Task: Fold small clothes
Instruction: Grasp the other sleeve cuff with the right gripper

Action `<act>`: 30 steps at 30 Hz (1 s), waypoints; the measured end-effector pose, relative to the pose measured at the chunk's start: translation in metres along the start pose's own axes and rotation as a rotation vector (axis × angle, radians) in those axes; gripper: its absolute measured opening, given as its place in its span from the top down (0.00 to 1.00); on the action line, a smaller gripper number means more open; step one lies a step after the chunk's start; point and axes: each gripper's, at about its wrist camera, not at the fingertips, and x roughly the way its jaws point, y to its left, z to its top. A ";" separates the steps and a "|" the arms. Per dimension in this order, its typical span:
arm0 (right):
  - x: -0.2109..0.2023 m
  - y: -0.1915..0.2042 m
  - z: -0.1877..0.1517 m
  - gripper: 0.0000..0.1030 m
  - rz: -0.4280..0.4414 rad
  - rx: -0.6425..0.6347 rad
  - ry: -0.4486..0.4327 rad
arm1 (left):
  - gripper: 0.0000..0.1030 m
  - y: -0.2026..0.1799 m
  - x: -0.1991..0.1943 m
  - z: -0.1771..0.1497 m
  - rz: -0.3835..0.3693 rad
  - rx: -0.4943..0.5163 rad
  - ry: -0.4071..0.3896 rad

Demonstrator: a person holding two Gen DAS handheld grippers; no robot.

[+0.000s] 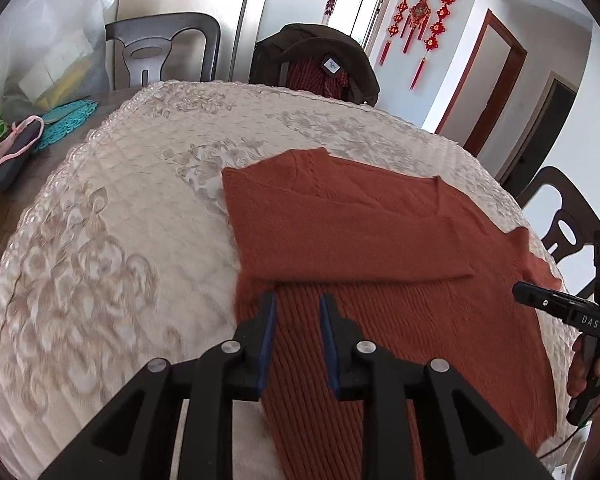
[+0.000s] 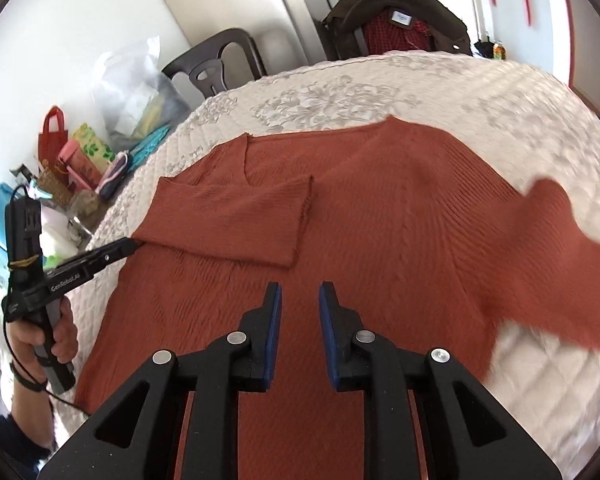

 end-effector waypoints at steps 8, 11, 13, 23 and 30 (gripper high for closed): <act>-0.049 -0.044 -0.030 0.59 -0.076 0.151 -0.075 | 0.65 -0.021 -0.025 -0.022 0.011 0.034 -0.024; -0.061 -0.062 -0.038 0.59 -0.105 0.214 -0.090 | 0.64 -0.027 -0.027 -0.027 0.014 0.057 -0.017; -0.067 -0.072 -0.042 0.59 -0.120 0.247 -0.097 | 0.63 -0.030 -0.027 -0.027 0.019 0.067 -0.014; -0.090 -0.130 -0.048 0.59 -0.198 0.451 -0.178 | 0.59 -0.038 -0.013 -0.012 0.035 0.070 -0.016; -0.094 -0.163 -0.044 0.59 -0.253 0.578 -0.238 | 0.59 -0.046 0.005 -0.009 0.037 0.081 0.002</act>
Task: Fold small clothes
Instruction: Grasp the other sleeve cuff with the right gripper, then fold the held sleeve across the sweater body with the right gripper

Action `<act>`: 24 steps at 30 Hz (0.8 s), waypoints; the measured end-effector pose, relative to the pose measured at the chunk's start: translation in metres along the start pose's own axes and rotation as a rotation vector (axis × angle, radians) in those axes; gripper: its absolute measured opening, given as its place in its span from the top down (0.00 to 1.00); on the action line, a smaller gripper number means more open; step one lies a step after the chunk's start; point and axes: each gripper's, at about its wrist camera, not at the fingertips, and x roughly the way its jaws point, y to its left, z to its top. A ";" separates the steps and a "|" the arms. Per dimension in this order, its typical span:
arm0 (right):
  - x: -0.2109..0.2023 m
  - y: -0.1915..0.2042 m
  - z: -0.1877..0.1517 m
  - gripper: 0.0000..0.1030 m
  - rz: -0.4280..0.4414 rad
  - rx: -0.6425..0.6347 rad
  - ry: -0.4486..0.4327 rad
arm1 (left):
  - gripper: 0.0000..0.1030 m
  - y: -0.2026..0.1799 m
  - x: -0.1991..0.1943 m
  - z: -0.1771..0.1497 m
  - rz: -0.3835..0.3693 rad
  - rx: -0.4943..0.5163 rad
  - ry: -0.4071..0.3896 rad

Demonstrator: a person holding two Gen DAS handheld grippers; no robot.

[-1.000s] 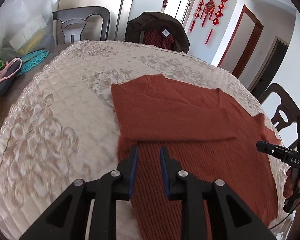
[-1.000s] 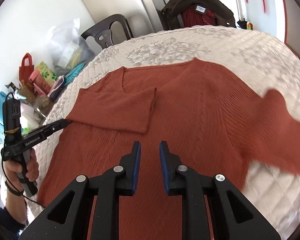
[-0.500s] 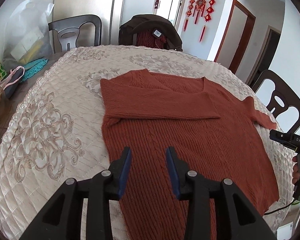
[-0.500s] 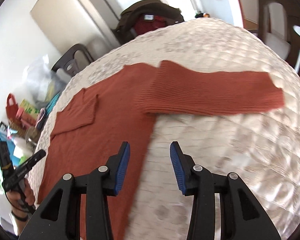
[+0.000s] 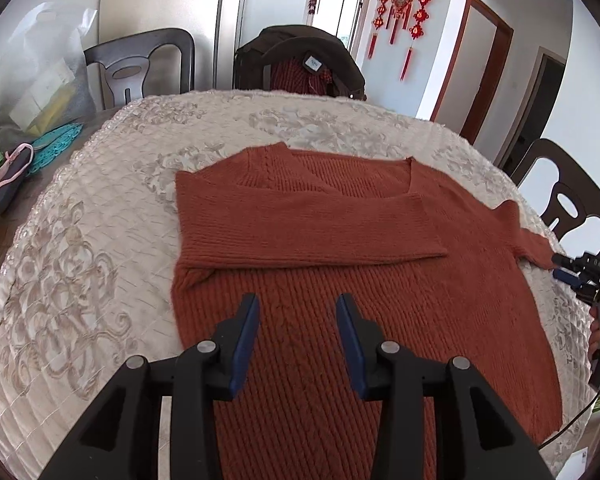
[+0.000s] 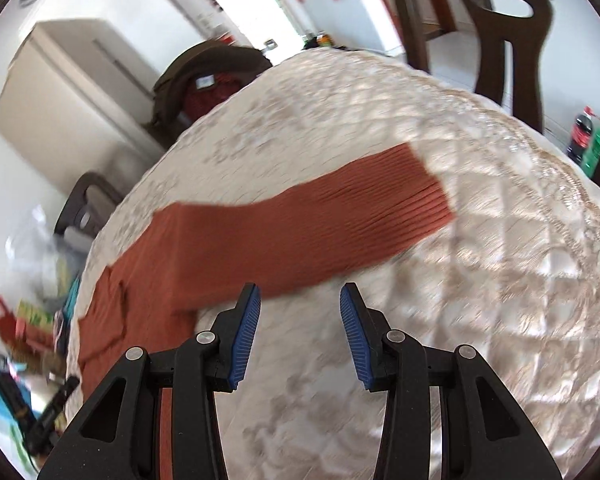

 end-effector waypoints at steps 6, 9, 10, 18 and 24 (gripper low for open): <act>0.005 -0.016 0.012 0.59 0.030 0.111 -0.047 | 0.59 0.002 0.011 -0.007 -0.007 -0.006 0.034; 0.008 -0.018 0.017 0.59 0.041 0.138 -0.064 | 0.58 0.003 0.011 -0.008 -0.016 -0.011 0.030; 0.009 -0.019 0.019 0.63 0.043 0.151 -0.067 | 0.58 0.003 0.011 -0.008 -0.020 -0.014 0.031; 0.001 -0.007 0.029 0.91 0.078 0.125 -0.101 | 0.58 0.005 0.010 -0.008 -0.037 -0.028 0.028; -0.018 0.073 0.035 0.95 0.217 -0.083 -0.134 | 0.57 0.004 0.010 -0.008 -0.033 -0.021 0.029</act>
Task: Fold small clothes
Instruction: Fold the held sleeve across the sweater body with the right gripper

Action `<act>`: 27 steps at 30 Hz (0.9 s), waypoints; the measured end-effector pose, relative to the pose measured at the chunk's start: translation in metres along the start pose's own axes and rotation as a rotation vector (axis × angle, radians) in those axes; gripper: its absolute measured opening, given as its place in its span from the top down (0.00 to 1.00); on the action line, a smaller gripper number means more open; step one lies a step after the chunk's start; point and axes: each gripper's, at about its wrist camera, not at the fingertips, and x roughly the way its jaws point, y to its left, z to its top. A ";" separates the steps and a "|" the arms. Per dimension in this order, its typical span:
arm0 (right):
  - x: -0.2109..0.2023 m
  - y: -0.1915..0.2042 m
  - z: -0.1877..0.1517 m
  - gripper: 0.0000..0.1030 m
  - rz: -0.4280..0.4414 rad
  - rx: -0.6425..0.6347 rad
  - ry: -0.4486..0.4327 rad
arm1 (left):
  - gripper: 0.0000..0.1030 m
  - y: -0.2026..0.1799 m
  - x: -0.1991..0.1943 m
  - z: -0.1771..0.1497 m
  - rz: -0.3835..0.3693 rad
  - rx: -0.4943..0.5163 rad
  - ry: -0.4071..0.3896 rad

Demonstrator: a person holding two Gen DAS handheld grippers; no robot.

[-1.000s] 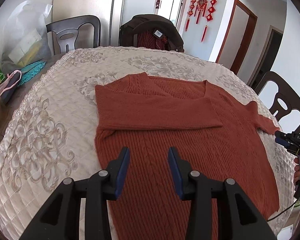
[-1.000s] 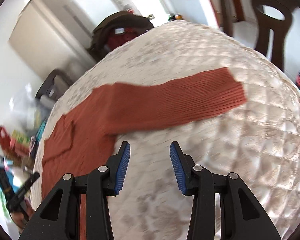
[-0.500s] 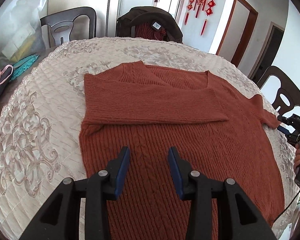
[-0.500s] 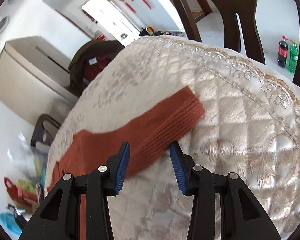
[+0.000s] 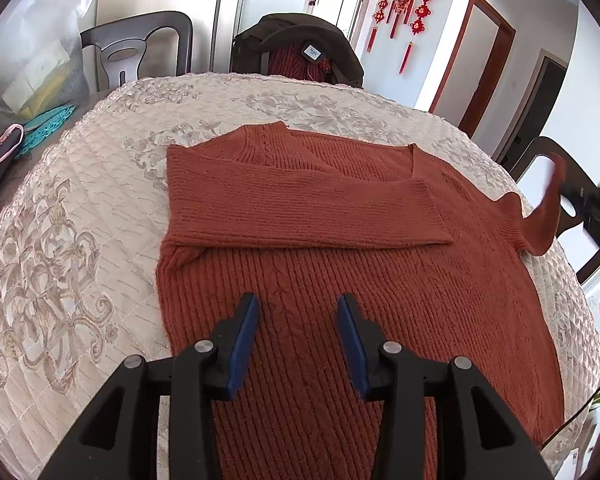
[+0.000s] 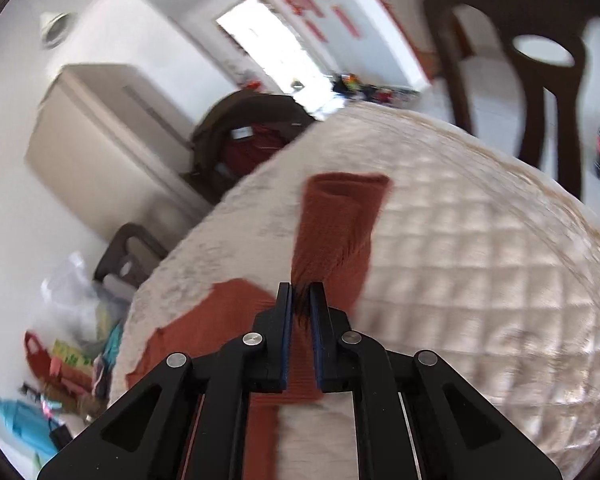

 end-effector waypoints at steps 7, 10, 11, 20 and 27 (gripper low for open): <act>0.044 0.112 -0.032 0.95 0.220 -0.271 0.172 | 0.57 -0.002 -0.002 0.002 0.013 0.013 0.004; 0.042 0.117 -0.045 0.89 0.192 -0.342 0.159 | 0.57 -0.001 -0.007 0.001 0.012 0.016 0.003; 0.039 0.111 -0.045 0.85 0.159 -0.352 0.138 | 0.57 0.000 -0.009 0.001 0.009 0.018 0.001; 0.046 0.027 -0.019 0.59 -0.182 -0.374 0.172 | 0.57 -0.007 -0.011 0.004 -0.022 0.029 -0.015; 0.066 0.017 -0.016 0.92 -0.148 -0.369 0.253 | 0.57 -0.007 -0.013 0.004 -0.019 0.029 -0.015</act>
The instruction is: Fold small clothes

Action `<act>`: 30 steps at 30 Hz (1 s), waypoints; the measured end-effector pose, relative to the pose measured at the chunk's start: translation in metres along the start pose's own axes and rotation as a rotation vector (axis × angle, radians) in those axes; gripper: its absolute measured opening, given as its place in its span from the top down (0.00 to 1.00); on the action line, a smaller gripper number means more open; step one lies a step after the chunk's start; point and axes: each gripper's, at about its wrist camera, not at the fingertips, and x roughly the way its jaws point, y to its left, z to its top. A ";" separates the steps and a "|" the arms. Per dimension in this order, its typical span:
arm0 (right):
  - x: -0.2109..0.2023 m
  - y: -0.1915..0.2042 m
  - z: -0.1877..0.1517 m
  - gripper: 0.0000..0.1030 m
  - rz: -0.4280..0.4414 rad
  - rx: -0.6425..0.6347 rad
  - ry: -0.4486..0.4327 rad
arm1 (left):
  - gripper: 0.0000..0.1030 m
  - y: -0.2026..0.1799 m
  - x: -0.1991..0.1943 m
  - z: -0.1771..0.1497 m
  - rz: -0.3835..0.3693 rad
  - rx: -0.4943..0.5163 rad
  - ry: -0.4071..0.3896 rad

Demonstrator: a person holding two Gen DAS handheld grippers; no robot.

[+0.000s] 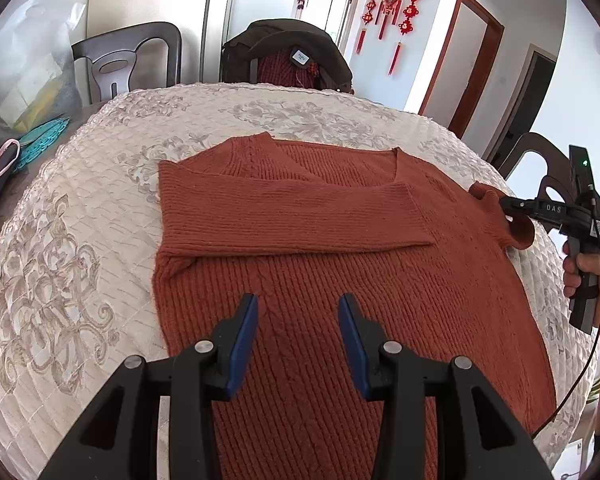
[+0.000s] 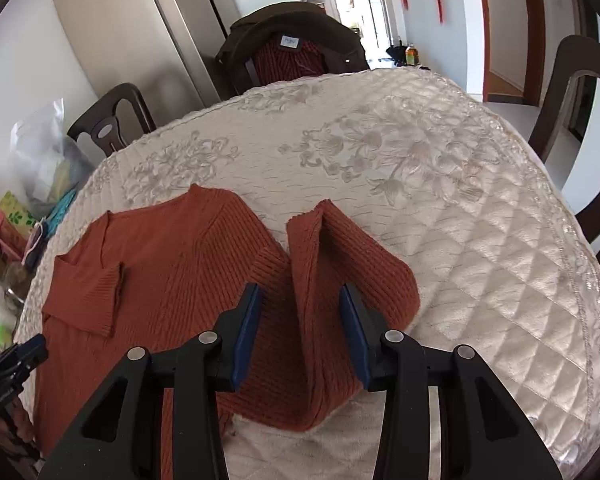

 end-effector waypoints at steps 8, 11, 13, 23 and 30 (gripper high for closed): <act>-0.035 0.057 0.025 0.95 0.149 -0.071 -0.193 | 0.57 0.004 -0.011 0.011 -0.032 -0.039 -0.046; -0.031 0.095 0.026 0.94 0.266 -0.149 -0.186 | 0.57 0.002 -0.013 0.018 -0.064 -0.055 -0.060; -0.015 0.118 0.019 0.90 0.340 -0.205 -0.102 | 0.57 0.001 -0.014 0.023 -0.078 -0.062 -0.067; -0.008 0.096 -0.020 0.82 0.349 -0.186 -0.015 | 0.54 -0.008 0.007 0.056 -0.160 -0.072 -0.032; 0.005 0.040 -0.042 0.82 0.195 -0.038 0.060 | 0.60 -0.025 0.067 0.068 -0.196 -0.101 0.103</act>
